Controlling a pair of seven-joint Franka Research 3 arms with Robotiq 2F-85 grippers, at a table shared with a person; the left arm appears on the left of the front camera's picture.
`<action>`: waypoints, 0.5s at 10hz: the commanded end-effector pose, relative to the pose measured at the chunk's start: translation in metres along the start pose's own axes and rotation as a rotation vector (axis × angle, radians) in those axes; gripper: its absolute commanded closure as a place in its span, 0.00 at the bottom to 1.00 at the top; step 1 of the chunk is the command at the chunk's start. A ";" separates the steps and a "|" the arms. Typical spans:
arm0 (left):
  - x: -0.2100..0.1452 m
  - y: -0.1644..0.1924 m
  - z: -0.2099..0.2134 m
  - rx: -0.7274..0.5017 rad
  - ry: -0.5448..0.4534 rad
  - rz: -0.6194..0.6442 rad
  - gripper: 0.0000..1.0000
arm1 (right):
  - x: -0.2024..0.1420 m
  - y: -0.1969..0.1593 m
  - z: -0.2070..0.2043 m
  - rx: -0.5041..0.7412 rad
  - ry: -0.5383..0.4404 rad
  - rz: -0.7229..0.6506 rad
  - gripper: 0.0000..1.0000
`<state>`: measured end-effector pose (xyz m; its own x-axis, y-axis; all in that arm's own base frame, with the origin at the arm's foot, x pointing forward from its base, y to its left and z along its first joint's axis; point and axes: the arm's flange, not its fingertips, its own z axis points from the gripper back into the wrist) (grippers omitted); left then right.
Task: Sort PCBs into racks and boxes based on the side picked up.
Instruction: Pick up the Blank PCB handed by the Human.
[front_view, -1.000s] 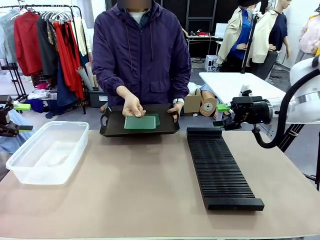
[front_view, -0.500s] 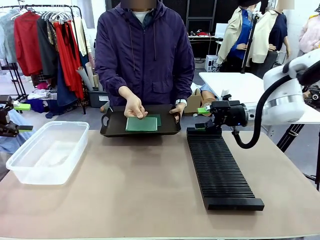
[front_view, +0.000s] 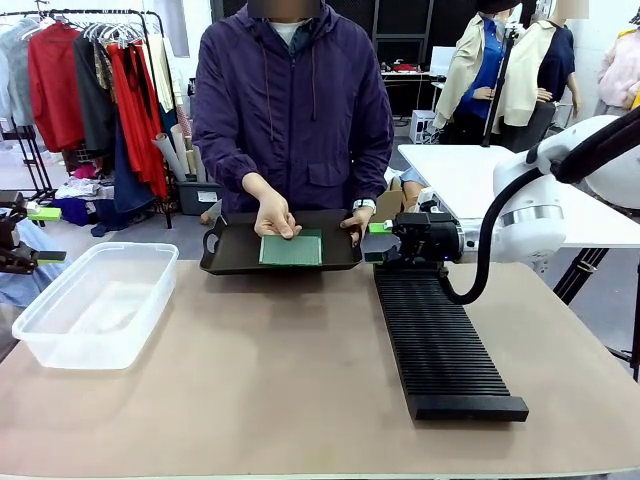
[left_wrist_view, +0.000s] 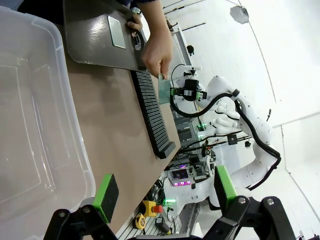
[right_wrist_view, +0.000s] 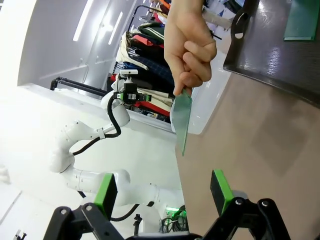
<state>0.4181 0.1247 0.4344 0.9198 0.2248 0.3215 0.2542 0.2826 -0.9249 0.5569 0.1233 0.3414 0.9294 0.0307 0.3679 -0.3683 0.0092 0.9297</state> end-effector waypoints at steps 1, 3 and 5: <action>0.001 -0.001 0.001 0.004 -0.003 0.013 0.00 | 0.008 -0.003 -0.021 0.011 -0.002 -0.012 0.00; 0.001 -0.001 0.001 0.004 -0.003 0.013 0.00 | 0.010 -0.004 -0.039 0.002 0.028 -0.033 0.00; 0.001 -0.001 0.001 0.004 -0.003 0.013 0.00 | 0.015 -0.005 -0.055 0.010 0.053 -0.041 0.00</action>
<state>0.4181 0.1247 0.4344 0.9199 0.2248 0.3215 0.2542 0.2826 -0.9249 0.5583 0.1698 0.3362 0.9326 0.0869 0.3502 -0.3512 -0.0040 0.9363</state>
